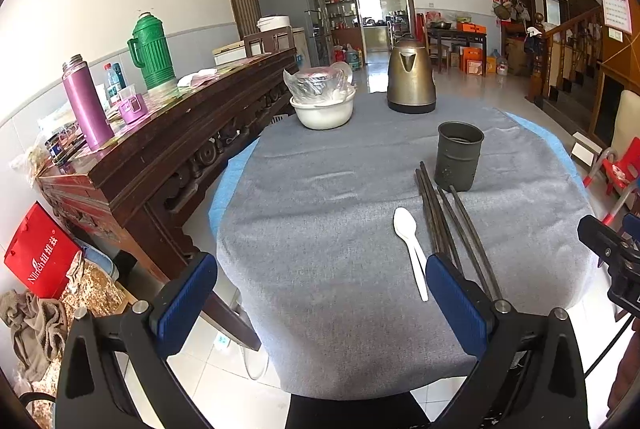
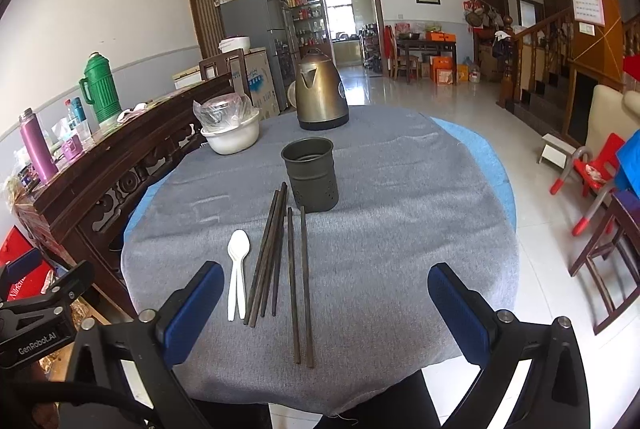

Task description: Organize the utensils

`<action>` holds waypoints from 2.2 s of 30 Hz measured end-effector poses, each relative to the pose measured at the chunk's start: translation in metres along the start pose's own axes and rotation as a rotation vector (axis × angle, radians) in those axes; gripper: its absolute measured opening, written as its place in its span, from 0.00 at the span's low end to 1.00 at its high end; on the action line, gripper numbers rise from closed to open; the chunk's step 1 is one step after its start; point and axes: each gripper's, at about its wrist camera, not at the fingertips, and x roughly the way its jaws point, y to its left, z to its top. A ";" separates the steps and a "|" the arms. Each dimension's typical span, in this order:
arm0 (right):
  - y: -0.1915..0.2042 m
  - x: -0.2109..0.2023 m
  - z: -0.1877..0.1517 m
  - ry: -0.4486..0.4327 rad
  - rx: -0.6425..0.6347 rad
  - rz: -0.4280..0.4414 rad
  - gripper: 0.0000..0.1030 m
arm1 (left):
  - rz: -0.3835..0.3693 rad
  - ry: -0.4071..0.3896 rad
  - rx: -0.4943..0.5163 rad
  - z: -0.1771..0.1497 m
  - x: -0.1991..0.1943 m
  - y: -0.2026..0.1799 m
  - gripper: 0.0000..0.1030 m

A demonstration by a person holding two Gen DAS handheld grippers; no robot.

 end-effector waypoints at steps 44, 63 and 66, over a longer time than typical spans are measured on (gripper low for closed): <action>-0.004 0.011 -0.008 0.044 0.027 0.004 1.00 | -0.017 0.102 0.079 -0.018 0.021 -0.011 1.00; -0.001 0.022 -0.013 0.081 0.035 0.027 1.00 | -0.030 0.126 0.070 -0.024 0.031 -0.008 1.00; -0.002 0.028 -0.010 0.099 0.039 0.040 1.00 | -0.062 0.158 0.056 -0.023 0.041 -0.005 1.00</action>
